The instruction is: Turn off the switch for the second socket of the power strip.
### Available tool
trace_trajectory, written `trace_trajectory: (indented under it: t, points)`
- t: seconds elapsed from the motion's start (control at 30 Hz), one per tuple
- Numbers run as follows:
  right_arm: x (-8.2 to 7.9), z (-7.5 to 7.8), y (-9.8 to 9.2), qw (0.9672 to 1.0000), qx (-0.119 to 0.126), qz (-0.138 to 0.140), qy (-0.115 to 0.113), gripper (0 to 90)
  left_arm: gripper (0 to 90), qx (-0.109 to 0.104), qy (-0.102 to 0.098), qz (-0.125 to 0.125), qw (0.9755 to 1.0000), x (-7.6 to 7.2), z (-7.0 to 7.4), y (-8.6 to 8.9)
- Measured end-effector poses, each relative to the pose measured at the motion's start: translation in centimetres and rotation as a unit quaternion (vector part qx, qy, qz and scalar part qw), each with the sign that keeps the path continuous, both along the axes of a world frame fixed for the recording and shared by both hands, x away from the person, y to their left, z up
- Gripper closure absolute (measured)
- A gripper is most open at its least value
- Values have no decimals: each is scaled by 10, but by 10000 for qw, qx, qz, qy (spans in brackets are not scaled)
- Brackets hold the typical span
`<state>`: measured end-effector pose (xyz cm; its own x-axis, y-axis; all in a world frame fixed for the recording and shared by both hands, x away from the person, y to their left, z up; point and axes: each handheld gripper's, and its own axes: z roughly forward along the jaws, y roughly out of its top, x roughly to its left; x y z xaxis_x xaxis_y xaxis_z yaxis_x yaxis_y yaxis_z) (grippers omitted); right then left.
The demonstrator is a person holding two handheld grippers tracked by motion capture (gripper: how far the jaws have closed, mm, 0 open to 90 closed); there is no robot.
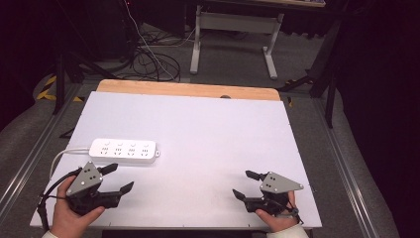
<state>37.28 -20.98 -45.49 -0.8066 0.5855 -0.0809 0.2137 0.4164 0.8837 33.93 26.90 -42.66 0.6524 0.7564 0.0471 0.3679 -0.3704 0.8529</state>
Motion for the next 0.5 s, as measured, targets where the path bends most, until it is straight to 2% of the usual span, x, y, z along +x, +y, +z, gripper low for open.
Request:
trace_trajectory:
  t: [0.03, 0.07, 0.17, 0.3, 0.5]
  points:
    - [0, 0, 0, 10000, -10, -12, 28, 275, 253, 0, 0, 0, 10000, 0, 0, 0]
    - [0, 0, 0, 10000, -20, -1, 9, 275, 252, -119, 54, -32, 9999, 1, 3, 1]
    - [0, -1, 0, 10000, -27, -2, 17, 275, 253, -118, 50, -52, 9999, 1, 5, 1]
    - [0, -1, 0, 10000, -2, 0, 36, 275, 252, -4, -22, -75, 10000, 1, 10, 0]
    - [1, -1, 0, 10000, -6, 13, 57, 275, 253, 9, -87, -68, 9999, 5, 21, 1]
